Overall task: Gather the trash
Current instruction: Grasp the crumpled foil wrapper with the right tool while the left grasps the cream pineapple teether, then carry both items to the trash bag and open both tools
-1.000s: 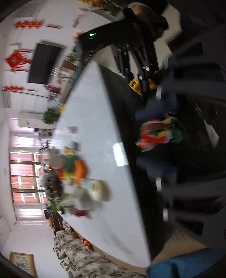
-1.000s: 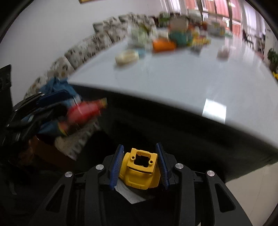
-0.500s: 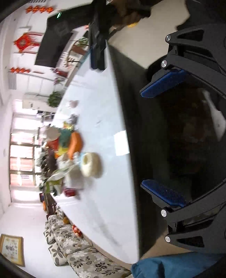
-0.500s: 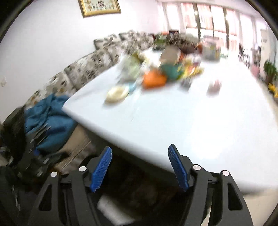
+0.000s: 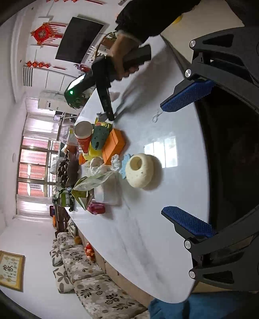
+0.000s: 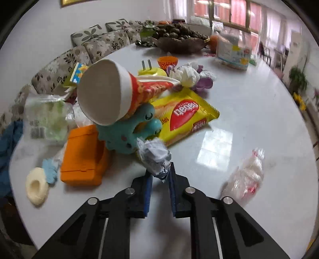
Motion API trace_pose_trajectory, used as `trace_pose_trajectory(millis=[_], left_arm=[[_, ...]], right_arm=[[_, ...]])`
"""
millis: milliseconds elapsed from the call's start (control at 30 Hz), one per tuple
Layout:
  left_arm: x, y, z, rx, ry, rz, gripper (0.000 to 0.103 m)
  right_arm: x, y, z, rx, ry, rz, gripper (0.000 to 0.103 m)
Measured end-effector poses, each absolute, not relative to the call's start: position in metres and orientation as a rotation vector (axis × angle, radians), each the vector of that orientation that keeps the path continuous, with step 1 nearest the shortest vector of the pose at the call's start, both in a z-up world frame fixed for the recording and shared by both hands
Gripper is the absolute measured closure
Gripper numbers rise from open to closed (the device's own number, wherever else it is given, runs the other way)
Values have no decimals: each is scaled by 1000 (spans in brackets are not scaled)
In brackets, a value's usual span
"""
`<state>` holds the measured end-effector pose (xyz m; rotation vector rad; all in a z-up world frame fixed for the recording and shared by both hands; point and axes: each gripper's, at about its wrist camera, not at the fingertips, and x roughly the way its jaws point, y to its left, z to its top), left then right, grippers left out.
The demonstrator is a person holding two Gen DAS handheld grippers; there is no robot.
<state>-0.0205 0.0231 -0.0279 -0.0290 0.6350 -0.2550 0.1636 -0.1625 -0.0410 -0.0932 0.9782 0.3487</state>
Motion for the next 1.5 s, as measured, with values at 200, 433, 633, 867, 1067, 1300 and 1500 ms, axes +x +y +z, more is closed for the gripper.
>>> trace_pose_trajectory(millis=[200, 433, 633, 867, 1067, 1300, 1500], left_arm=[[24, 13, -39, -27, 679, -252, 10], [72, 10, -57, -80, 802, -212, 10], [81, 7, -59, -9, 783, -166, 42], [48, 12, -51, -27, 760, -221, 43], [-15, 21, -7, -12, 647, -286, 43], [-77, 17, 15, 23, 605, -342, 42], [-107, 3, -47, 82, 780, -373, 42]], right_arm=[[134, -174, -45, -20, 929, 372, 88], [53, -191, -20, 9, 846, 425, 88], [12, -198, -22, 21, 871, 452, 87], [-16, -200, -34, 83, 893, 459, 87], [-44, -193, -7, 95, 822, 494, 87], [-97, -182, 12, 99, 827, 604, 87], [-140, -161, -47, -18, 1012, 631, 87]])
